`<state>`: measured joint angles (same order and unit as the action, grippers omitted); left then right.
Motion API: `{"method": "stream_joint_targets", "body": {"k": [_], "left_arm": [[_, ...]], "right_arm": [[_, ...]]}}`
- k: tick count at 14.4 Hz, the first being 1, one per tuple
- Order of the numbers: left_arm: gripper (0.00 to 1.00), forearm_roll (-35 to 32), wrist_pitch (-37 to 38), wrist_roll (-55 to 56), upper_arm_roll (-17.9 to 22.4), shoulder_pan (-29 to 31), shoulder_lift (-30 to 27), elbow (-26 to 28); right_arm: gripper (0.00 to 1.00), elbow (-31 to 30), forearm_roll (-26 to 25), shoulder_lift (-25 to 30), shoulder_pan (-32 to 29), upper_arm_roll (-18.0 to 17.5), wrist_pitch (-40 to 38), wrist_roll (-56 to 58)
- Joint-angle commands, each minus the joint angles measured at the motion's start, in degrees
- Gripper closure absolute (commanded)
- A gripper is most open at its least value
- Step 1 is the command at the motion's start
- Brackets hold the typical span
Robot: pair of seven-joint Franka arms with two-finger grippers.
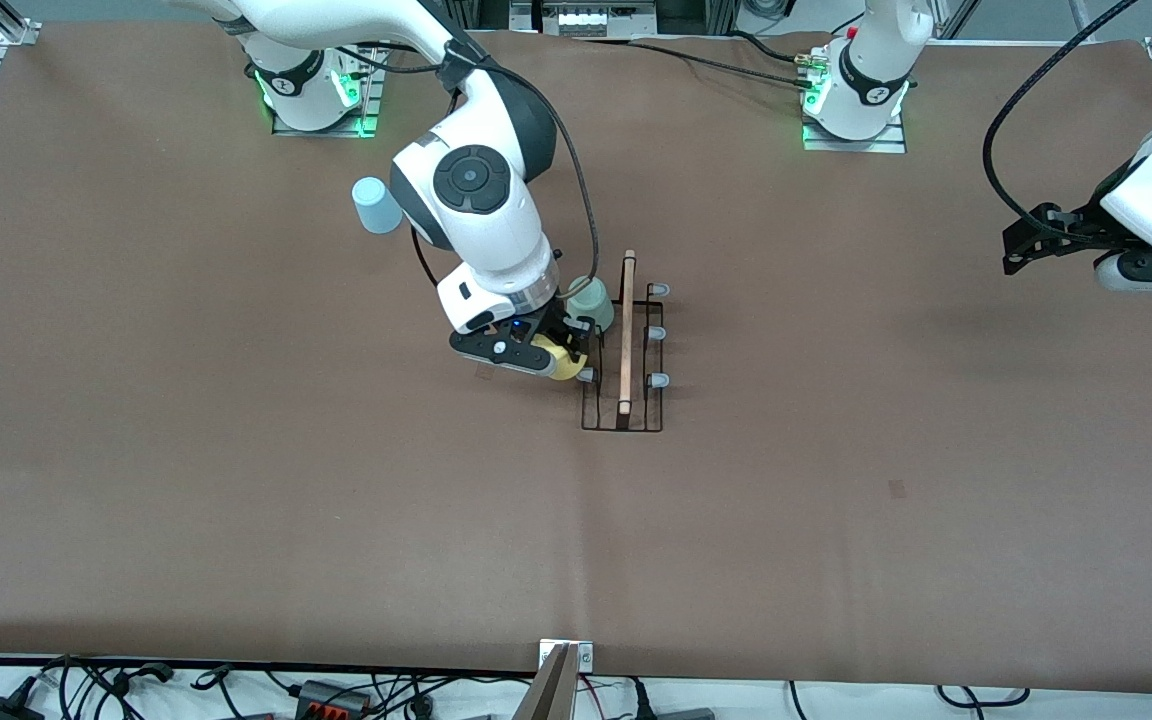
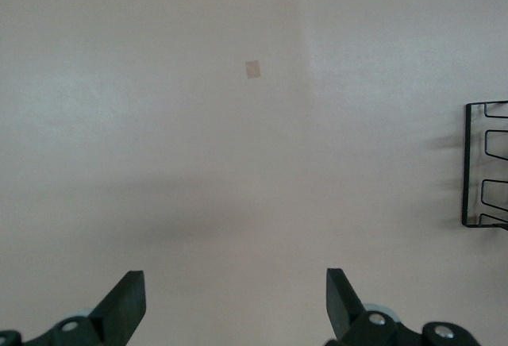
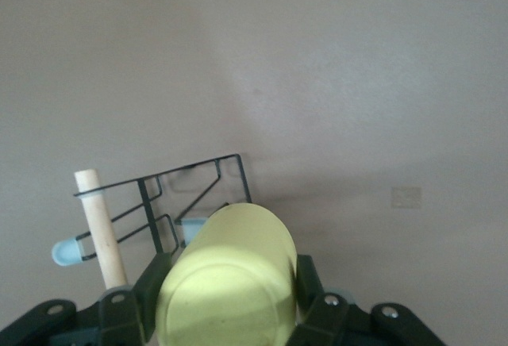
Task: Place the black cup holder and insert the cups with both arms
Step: 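Carry the yellow cup with the right gripper and lower it onto a rack peg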
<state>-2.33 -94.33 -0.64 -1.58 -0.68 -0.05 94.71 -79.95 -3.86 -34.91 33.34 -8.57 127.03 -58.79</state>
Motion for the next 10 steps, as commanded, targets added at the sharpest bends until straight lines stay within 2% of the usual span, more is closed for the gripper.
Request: {"method": "stream_joint_targets", "body": {"k": [1,6,10], "left_arm": [[0.0,1.36,0.64,-0.59,0.34,-0.02,-0.39,0.04],[0.0,1.36,0.81,-0.68,-0.27,-0.11,-0.39,0.04],[0.0,1.45,0.9,-0.68,-0.27,-0.72,-0.3,0.13]], "right_arm": [[0.92,1.99,-1.15,-1.04,0.68,0.93,1.47,-1.15],[0.9,1.99,-1.24,-3.05,1.47,1.02,7.7,-1.41],[0.9,1.9,-3.0,-5.52,2.17,1.02,9.64,-1.41]]}}
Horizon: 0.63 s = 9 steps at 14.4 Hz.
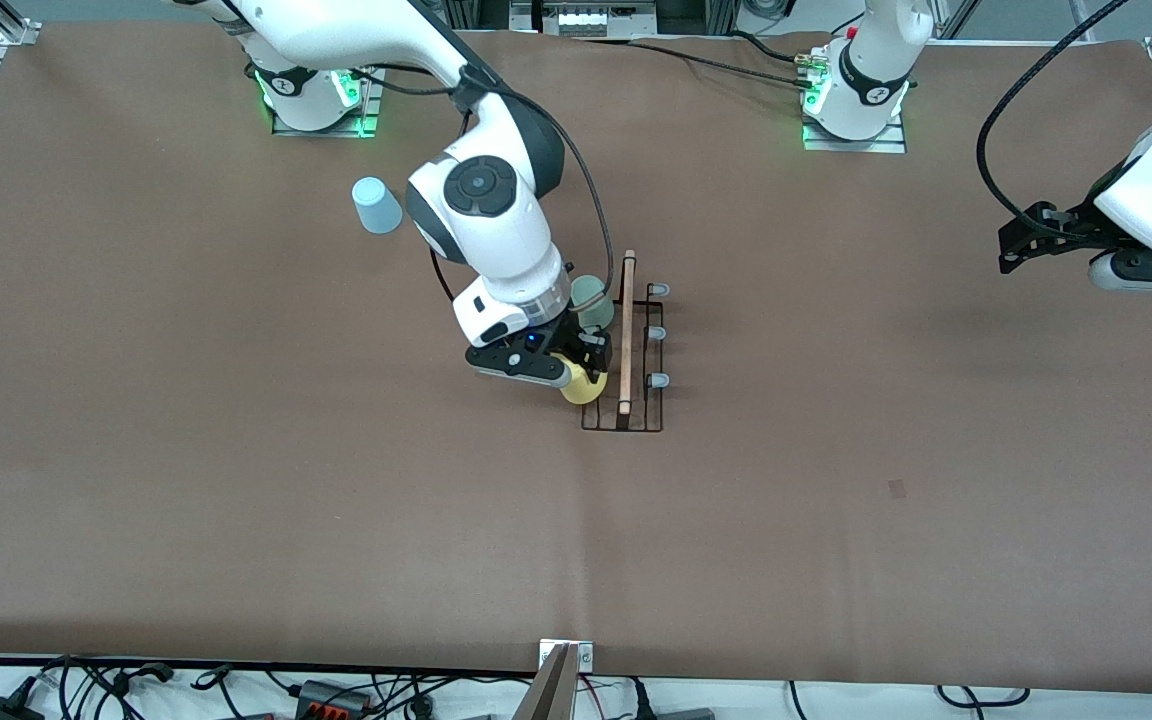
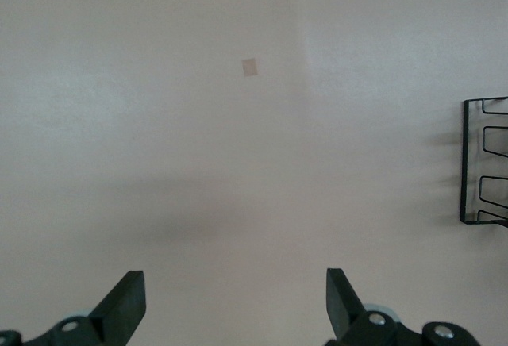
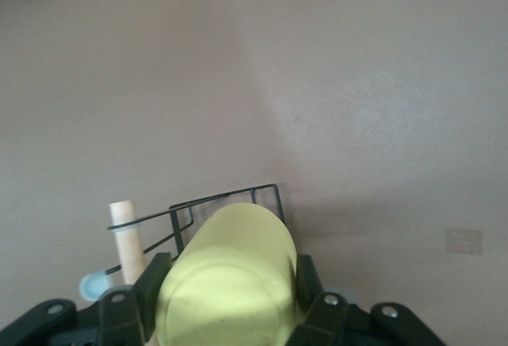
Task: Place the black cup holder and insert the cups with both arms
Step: 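Carry the yellow cup with the right gripper and lower it onto a rack peg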
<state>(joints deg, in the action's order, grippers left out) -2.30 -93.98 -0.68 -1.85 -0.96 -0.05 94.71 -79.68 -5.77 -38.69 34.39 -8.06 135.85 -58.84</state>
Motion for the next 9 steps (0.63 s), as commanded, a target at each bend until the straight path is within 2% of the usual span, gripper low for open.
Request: {"method": "stream_joint_targets", "body": {"k": [1,2,3,4,7,9], "left_arm": [[0.0,1.42,0.55,-0.63,-0.17,-0.53,-0.22,0.12],[0.0,1.42,0.46,-0.63,-0.17,-0.53,-0.21,0.12],[0.0,1.51,0.46,-0.63,-0.17,-0.7,-0.21,0.12],[0.0,1.51,0.46,-0.63,-0.17,-0.62,-0.21,0.12],[0.0,1.95,0.46,-0.63,-0.52,-0.62,-0.13,0.12],[0.0,2.56,0.46,-0.55,-0.61,-0.7,-0.13,0.03]], "right_arm": [[0.85,1.64,-1.08,-1.82,1.12,0.5,0.82,-1.37],[0.77,1.64,-0.99,-1.83,1.12,0.5,0.82,-1.37],[0.52,1.64,-0.99,-1.83,1.12,0.5,0.91,-1.28],[0.01,1.64,-0.99,-1.83,0.77,0.5,0.91,-0.67],[0.0,1.37,-0.64,0.62,-0.55,0.5,-0.23,0.74],[0.0,0.84,-0.73,3.87,-4.05,0.24,-6.69,2.13]]}}
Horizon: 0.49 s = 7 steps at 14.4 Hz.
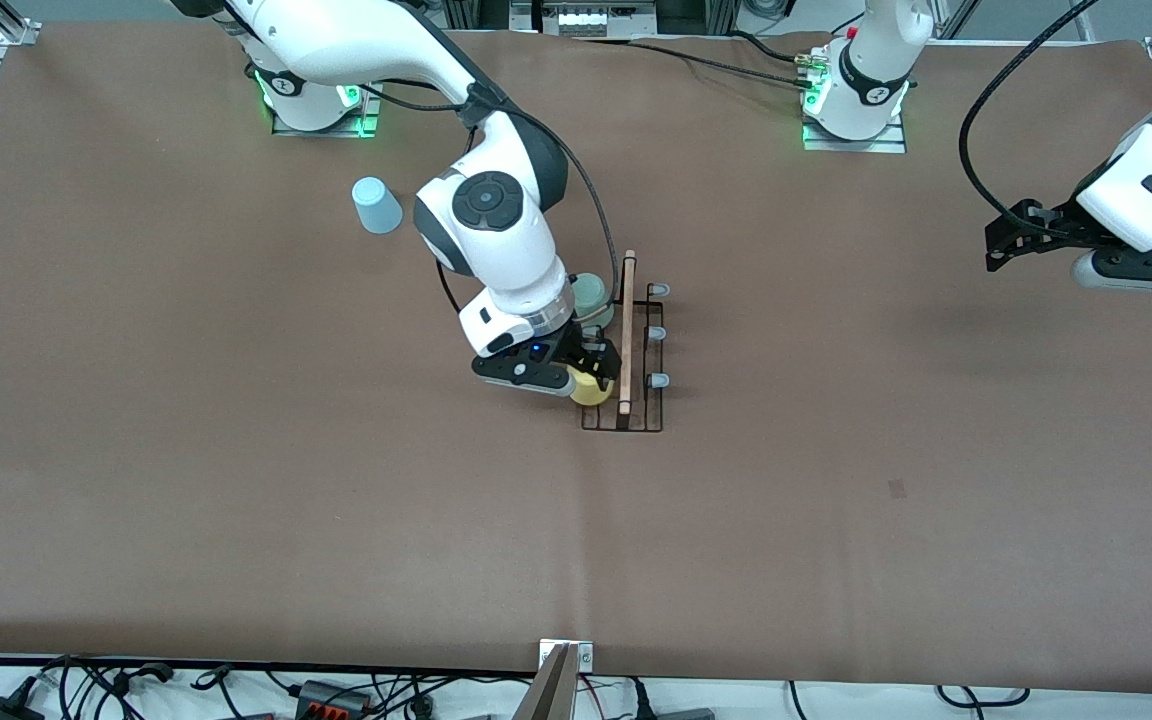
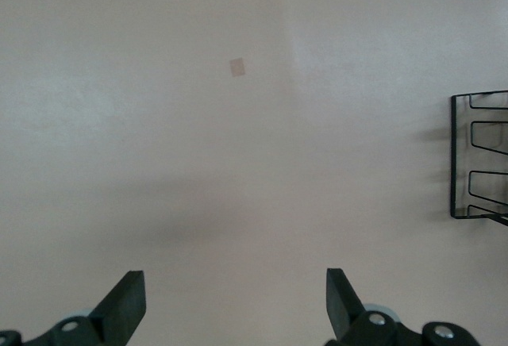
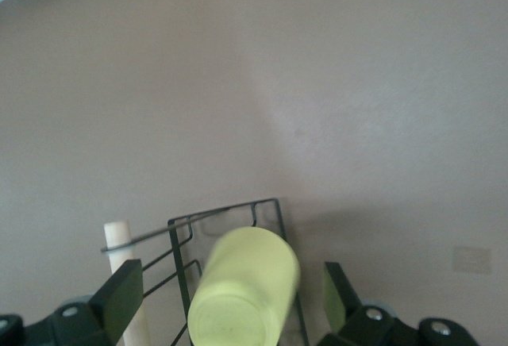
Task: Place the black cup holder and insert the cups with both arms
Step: 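Open the right gripper and lift it away from the yellow cup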
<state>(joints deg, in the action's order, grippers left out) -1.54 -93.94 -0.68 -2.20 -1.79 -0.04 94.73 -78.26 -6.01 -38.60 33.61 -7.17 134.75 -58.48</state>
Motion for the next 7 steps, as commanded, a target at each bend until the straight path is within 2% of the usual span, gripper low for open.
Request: {"method": "stream_joint_targets", "body": {"k": [1,4,6,7], "left_arm": [[0.0,1.89,0.51,-0.55,-0.26,0.2,-0.23,0.11],[0.0,1.98,0.51,-0.55,-0.35,0.12,-0.14,0.02],[0.0,1.98,0.51,-0.46,-0.44,0.12,-0.14,0.11],[0.0,1.98,0.51,-0.46,-0.61,0.29,-0.14,0.11]], "right_arm": [[0.0,-1.27,-0.41,6.24,-5.37,-0.91,-10.33,4.92],[0.0,-9.95,-0.23,17.03,-13.8,-1.26,-15.65,15.2],[0.0,-13.75,-0.05,23.63,-22.22,-3.62,-19.58,20.93],[0.0,-13.85,-0.05,26.01,-27.32,-6.25,-24.22,22.95]]}}
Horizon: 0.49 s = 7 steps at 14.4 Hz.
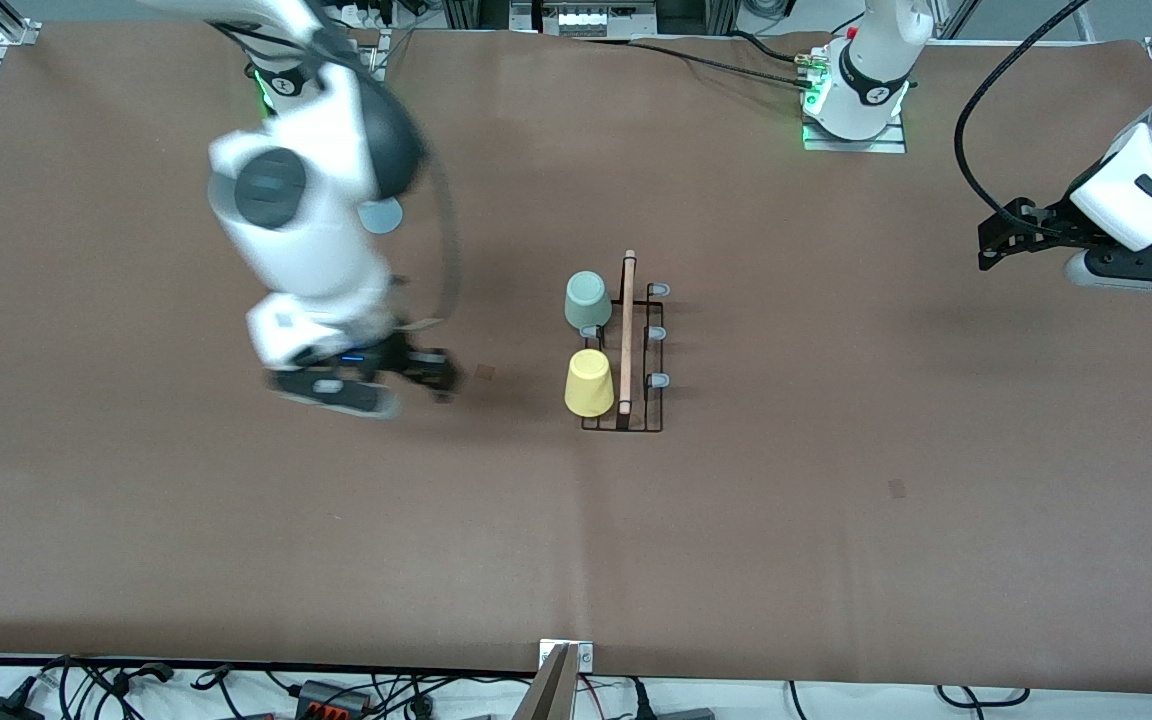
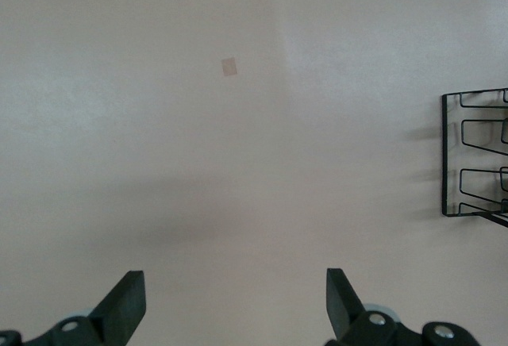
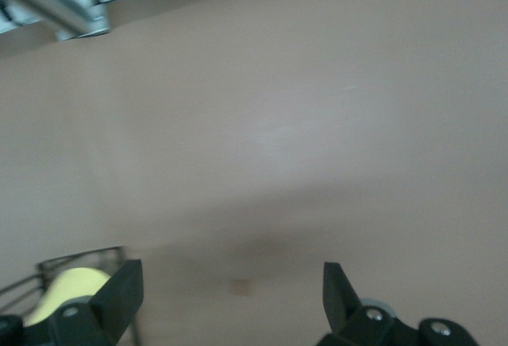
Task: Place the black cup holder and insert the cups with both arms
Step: 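Open the right gripper and lift it away from the yellow cup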
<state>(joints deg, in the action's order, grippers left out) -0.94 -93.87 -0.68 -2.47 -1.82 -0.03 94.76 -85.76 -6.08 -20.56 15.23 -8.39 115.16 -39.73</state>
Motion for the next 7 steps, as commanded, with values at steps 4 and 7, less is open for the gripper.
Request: {"method": "stream_joint_targets", "body": {"k": [4,7], "left_arm": [[0.0,1.38,0.44,-0.2,-0.35,0.23,-0.15,0.07],[0.0,1.38,0.44,-0.2,-0.35,0.58,-0.15,0.07]], "right_arm": [[0.0,-5.56,1.33,14.75,-17.86,-3.68,-16.53,22.1],[0.0,-4.86,1.33,17.74,-18.13,3.61,-20.57,33.37]]}}
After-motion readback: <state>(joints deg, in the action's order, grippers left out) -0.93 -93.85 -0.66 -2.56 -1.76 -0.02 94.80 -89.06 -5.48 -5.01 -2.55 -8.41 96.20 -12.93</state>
